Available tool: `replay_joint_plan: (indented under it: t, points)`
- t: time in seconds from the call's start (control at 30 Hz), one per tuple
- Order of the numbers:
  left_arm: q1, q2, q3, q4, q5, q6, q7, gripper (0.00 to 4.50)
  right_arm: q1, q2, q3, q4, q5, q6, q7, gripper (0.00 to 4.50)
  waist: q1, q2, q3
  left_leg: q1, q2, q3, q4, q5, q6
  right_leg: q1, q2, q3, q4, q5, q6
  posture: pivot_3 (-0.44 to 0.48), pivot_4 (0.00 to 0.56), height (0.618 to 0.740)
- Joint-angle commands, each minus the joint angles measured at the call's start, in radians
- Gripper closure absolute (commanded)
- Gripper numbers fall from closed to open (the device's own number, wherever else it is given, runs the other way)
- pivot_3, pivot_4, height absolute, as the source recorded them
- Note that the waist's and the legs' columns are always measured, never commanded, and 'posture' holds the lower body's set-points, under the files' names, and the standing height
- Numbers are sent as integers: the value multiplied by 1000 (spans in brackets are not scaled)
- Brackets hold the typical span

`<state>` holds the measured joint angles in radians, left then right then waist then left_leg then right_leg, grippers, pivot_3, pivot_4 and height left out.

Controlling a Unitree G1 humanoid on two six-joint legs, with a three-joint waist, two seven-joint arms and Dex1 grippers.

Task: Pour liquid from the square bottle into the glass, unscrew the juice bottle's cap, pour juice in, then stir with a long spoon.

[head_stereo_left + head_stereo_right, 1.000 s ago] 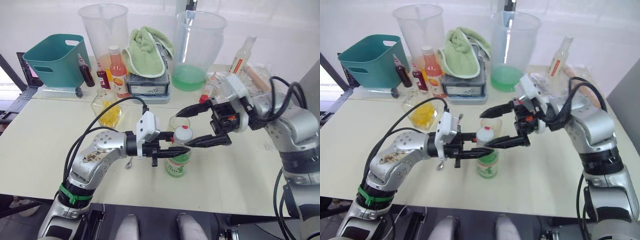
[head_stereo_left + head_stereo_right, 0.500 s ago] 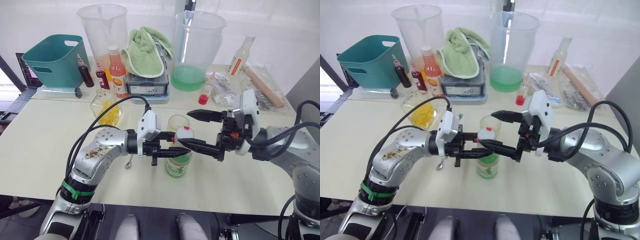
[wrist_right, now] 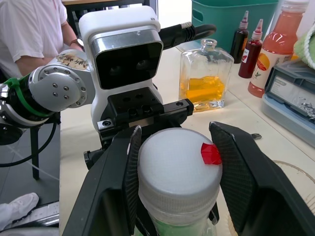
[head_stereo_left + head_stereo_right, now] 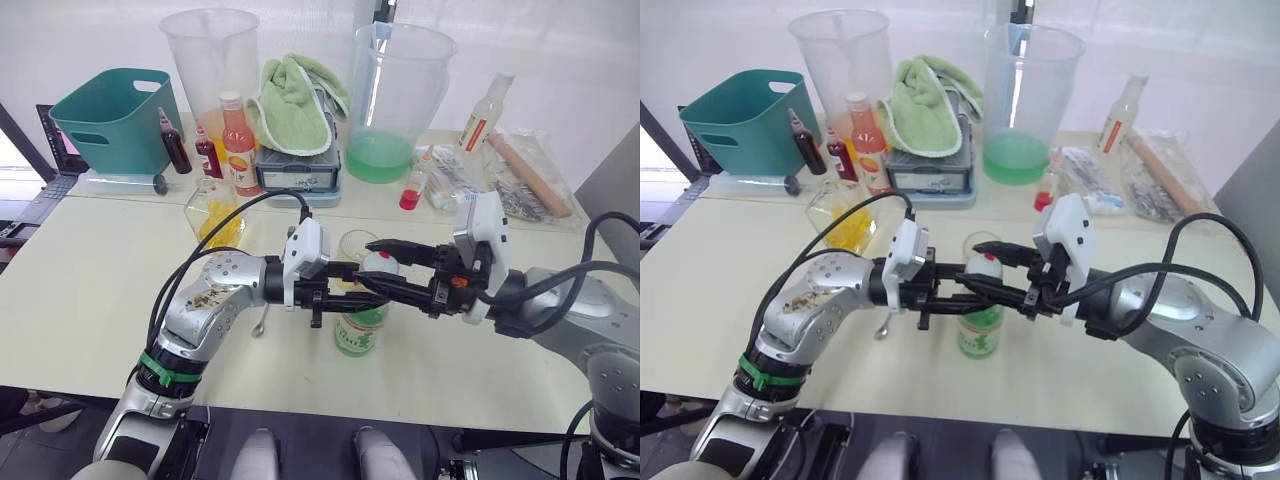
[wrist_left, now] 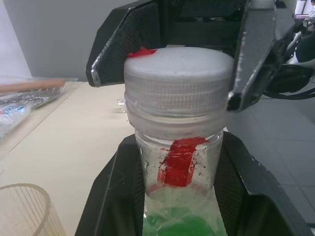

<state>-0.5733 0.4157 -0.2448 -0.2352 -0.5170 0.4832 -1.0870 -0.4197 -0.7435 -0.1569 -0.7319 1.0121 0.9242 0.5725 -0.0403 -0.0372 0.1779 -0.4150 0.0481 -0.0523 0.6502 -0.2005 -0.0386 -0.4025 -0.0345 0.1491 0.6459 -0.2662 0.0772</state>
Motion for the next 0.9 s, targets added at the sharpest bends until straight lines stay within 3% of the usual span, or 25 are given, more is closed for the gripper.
replay_joint_plan:
  t: [0.03,0.3,0.43,0.57,0.63,0.8,0.9]
  points:
    - [34,9,-30,-14,15,22,7,3044,-39,-41,41,39,-26,-62,144,2798,-1,0,0,0,0,0,0,0,0,0,0,0,0,0,0,0,150,727]
    - [65,40,-11,-67,10,46,33,3044,-181,-84,225,320,-206,-303,650,2798,-3,0,0,1,0,0,0,0,0,0,0,0,-1,0,0,0,150,727]
    - [66,53,-3,-71,7,51,40,3044,-315,-64,299,473,-280,-356,804,2798,-4,0,0,1,0,0,0,0,0,0,0,0,0,0,0,0,150,727]
    - [65,60,0,-72,4,54,40,3044,-389,-44,320,546,-303,-363,871,2798,-4,0,0,1,0,0,0,0,0,0,0,0,0,0,-1,0,150,727]
    - [64,61,0,-74,3,58,41,3044,-408,-38,315,559,-308,-360,884,1761,-4,0,0,0,0,0,-1,0,0,0,0,-1,0,1,-2,0,150,727]
    - [64,57,0,-76,-12,63,38,3044,-367,-54,222,508,-275,-318,808,78,-4,0,0,0,0,0,-1,0,0,-1,0,-1,0,1,-2,0,150,727]
    - [59,54,-7,-68,-18,59,29,3044,-236,-60,81,341,-175,-212,620,31,2,0,0,0,0,-1,-1,0,0,-1,0,-1,0,1,-2,0,150,727]
